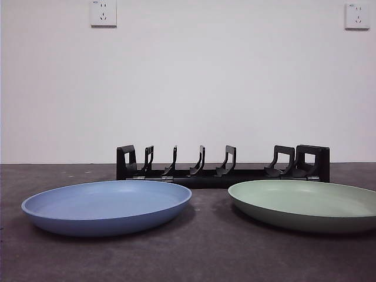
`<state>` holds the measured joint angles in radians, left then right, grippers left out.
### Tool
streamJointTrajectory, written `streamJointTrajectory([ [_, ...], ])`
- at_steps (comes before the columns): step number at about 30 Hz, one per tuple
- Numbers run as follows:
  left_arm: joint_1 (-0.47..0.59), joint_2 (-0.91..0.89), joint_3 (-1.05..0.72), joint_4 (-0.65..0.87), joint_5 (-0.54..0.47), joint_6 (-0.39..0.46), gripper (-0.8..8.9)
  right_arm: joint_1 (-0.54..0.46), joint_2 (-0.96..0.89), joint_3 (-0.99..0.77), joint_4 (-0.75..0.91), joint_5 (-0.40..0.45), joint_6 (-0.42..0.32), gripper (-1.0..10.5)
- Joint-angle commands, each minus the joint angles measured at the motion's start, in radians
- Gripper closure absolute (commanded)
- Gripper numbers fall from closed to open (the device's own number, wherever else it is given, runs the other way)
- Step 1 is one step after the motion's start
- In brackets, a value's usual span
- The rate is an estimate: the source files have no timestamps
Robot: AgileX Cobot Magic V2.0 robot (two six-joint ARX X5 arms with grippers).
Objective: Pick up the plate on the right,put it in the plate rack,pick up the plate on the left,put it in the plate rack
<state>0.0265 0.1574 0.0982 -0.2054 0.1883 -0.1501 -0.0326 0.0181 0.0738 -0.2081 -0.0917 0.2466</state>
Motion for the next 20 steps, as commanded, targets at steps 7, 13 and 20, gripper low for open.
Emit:
streamJointTrajectory([
  [7, 0.003, 0.116, 0.216, -0.085, 0.104, -0.033, 8.2, -0.001, 0.116, 0.214, -0.061, -0.096, 0.041, 9.6],
  [13, 0.003, 0.239, 0.39, -0.199, 0.236, -0.026, 8.2, -0.001, 0.289, 0.447, -0.212, -0.193, -0.04, 9.6],
  [20, 0.003, 0.349, 0.559, -0.319, 0.371, 0.016, 8.2, 0.0, 0.511, 0.753, -0.505, -0.258, -0.21, 9.6],
])
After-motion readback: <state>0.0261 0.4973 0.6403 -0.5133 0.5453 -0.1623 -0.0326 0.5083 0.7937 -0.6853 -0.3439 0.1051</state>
